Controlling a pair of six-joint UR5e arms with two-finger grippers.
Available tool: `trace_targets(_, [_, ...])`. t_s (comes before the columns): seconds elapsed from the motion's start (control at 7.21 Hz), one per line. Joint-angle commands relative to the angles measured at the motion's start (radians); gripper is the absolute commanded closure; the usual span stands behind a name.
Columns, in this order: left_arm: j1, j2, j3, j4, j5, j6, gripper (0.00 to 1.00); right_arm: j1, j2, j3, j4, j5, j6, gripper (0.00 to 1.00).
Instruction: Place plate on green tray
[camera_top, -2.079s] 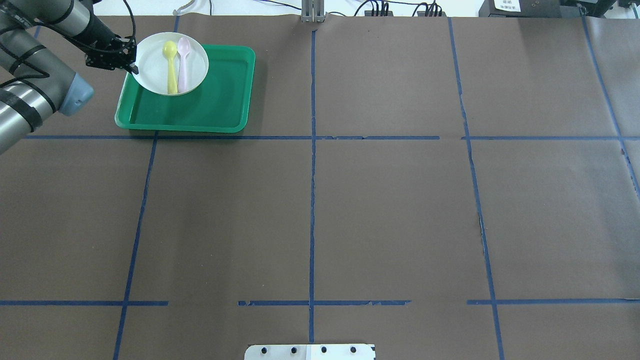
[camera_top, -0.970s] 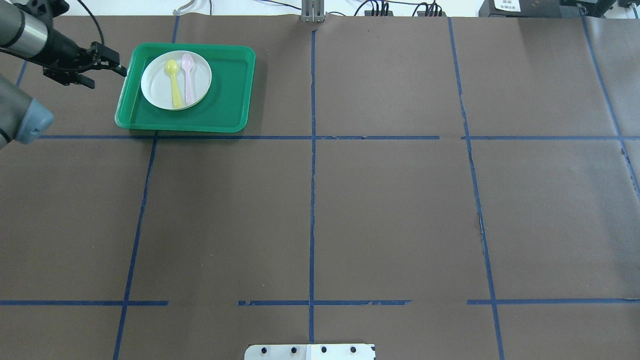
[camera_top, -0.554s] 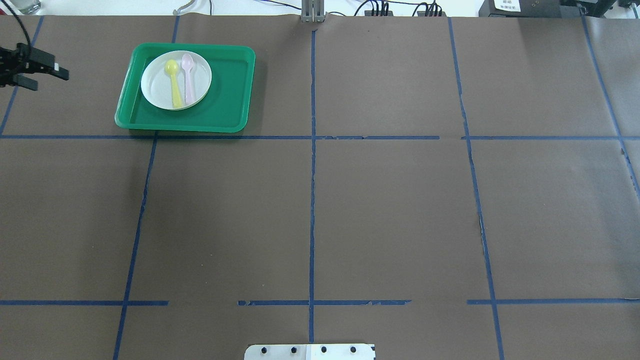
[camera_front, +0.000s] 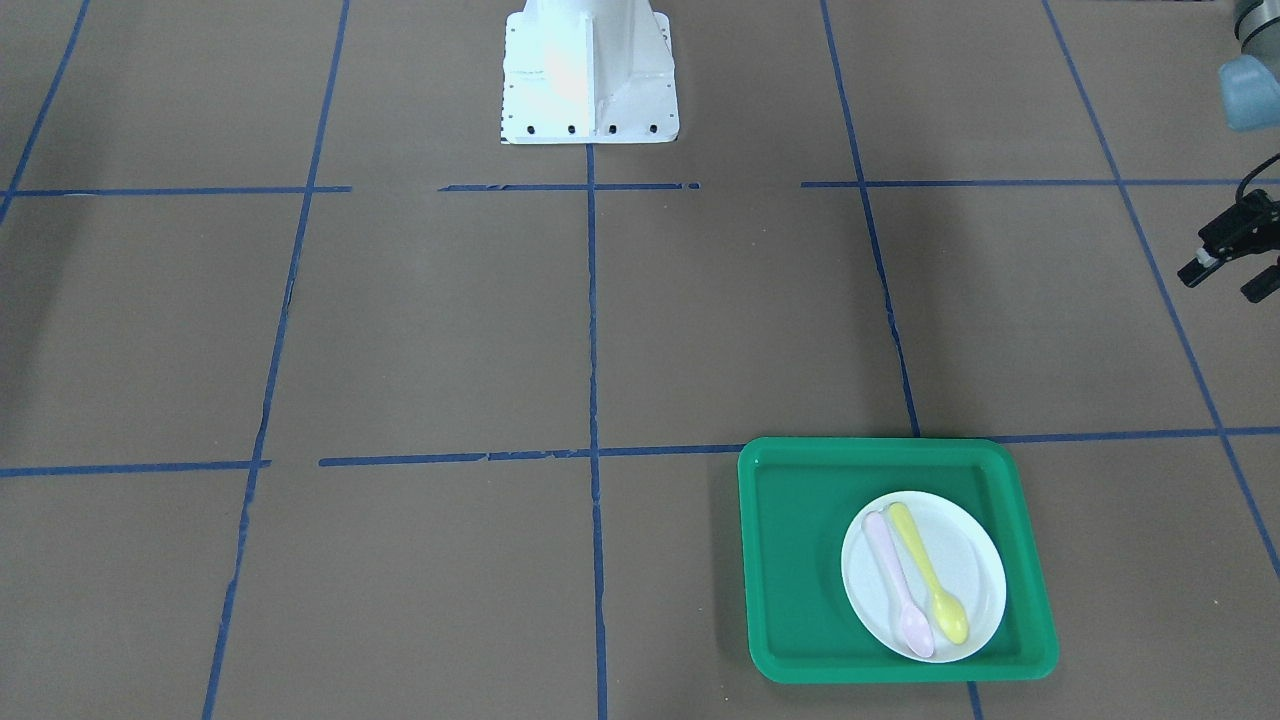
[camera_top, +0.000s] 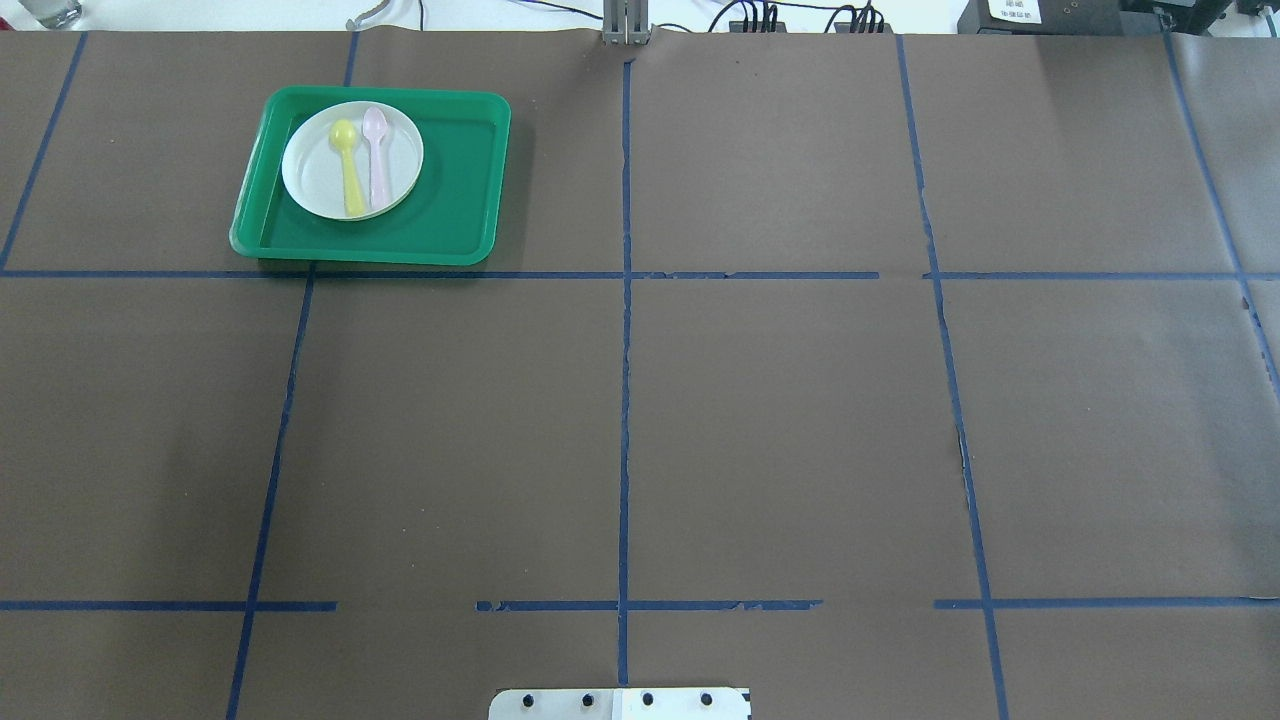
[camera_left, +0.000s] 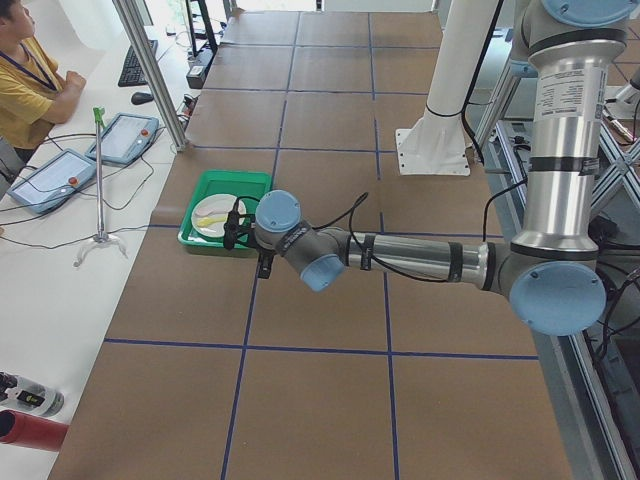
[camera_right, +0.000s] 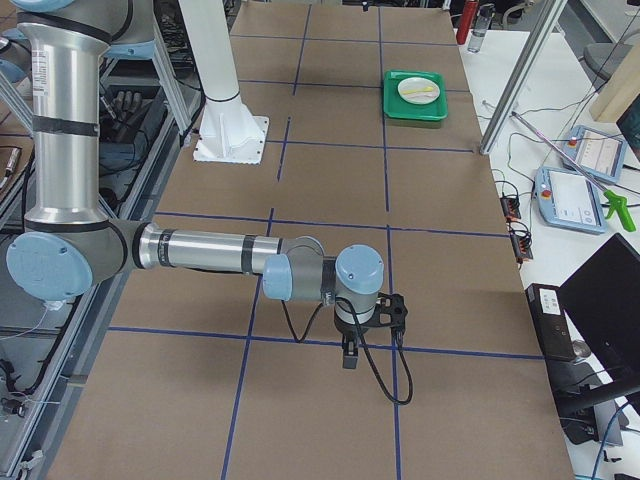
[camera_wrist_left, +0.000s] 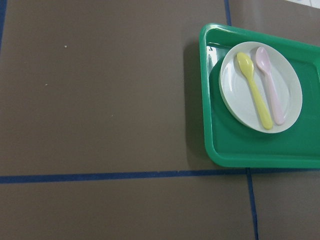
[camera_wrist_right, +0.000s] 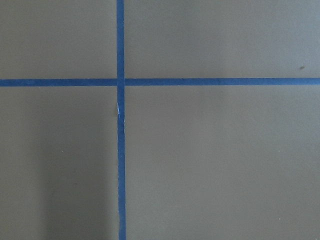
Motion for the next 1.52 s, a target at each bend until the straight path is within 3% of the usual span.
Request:
trace_targets(0.0, [-0.133, 0.08, -0.053, 0.187, 0.01, 0.345, 0.02, 0.0, 0.0, 0.0, 0.0, -0.001, 0.0, 0.0])
trace_targets(0.28, [-0.216, 0.085, -0.059, 0.357, 0.012, 0.466, 0.02, 0.0, 0.0, 0.0, 0.0, -0.001, 0.0, 0.0])
trace_targets(0.55, [-0.228, 0.13, -0.124, 0.372, 0.11, 0.467, 0.0, 0.0, 0.0, 0.0, 0.0, -0.001, 0.0, 0.0])
trace_targets(0.69, [-0.203, 0.148, -0.164, 0.372, 0.145, 0.366, 0.0, 0.0, 0.0, 0.0, 0.0, 0.001, 0.0, 0.0])
trace_targets(0.97, [-0.201, 0.136, -0.122, 0.361, 0.19, 0.202, 0.0, 0.0, 0.0, 0.0, 0.0, -0.001, 0.0, 0.0])
trace_targets(1.39, [-0.201, 0.103, -0.015, 0.358, 0.198, 0.203, 0.0, 0.0, 0.0, 0.0, 0.0, -0.001, 0.0, 0.0])
